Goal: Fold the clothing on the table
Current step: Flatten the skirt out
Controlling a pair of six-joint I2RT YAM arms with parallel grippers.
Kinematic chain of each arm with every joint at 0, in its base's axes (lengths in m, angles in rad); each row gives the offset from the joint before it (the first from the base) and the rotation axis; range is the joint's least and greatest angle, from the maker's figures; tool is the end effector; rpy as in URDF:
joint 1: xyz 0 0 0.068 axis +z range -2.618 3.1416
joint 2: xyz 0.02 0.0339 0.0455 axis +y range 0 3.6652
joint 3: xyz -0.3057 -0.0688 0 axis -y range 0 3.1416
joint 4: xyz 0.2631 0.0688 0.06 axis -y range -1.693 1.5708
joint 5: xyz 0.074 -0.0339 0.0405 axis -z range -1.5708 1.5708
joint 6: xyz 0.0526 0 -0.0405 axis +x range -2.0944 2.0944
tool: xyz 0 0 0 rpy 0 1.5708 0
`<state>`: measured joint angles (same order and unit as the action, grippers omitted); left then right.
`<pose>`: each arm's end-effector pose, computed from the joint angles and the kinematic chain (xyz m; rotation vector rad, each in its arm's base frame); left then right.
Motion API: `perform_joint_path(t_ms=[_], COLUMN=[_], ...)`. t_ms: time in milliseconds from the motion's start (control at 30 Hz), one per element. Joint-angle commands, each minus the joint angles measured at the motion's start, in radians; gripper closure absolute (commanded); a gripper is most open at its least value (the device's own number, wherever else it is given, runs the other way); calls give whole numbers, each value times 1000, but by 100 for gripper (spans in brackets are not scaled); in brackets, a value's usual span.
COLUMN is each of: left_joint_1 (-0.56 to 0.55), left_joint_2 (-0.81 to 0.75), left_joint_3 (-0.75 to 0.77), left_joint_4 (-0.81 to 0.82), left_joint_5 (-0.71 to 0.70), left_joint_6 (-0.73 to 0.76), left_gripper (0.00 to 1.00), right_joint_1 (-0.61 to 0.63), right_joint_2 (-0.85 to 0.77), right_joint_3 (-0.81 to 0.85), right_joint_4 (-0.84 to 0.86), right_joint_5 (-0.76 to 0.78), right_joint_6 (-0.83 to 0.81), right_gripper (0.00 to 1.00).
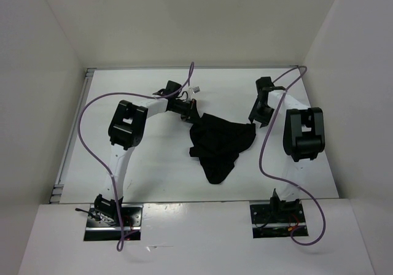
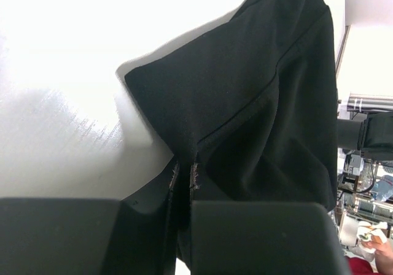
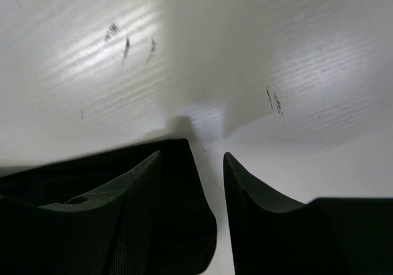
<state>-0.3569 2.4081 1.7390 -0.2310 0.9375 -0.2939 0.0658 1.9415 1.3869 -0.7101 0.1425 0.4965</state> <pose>0.5062 -0.2340 0.1197 0.5055 2.4167 -1.4375 0.4236 0.0204 0.1907 0.6302 2.7363 -0.0724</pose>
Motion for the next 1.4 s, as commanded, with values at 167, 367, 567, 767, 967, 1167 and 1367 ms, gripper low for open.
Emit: perform_joint_path(t_ms=[167,367,567,767,967,1167,1367], left_joint_1=[-7,-7,22,41,41,41,61], left_joint_2=[-17,-26,-44,-53,-53,-63,-81], left_joint_3=[-49,-68,-110,-119,-119,-128,-174], left_joint_4=[-7,-7,2,12,12,12,12], left_joint_5=[-89,-100,-109,-118,-118,-128,-137], left_joint_6=[39,39,39,30,30,30,39], left_gripper=[96,96,96,96,96,96,96], right_joint_1=[-54,-63,-72,-72,-72,-81,-81], right_joint_2=[-222,-280,-244,-196,-101,-10,-30], right_joint_3=[-77,-121,-181,-221,-233,-172,-163], right_joint_4=[34,35,35,83,153,193,170], right_joint_5=[-75,-110,-190,-273,-316,-343,-232], right_joint_6=[1,1,-9,-9,13,13,13], right_gripper=[50,51,53,55,58,63,100])
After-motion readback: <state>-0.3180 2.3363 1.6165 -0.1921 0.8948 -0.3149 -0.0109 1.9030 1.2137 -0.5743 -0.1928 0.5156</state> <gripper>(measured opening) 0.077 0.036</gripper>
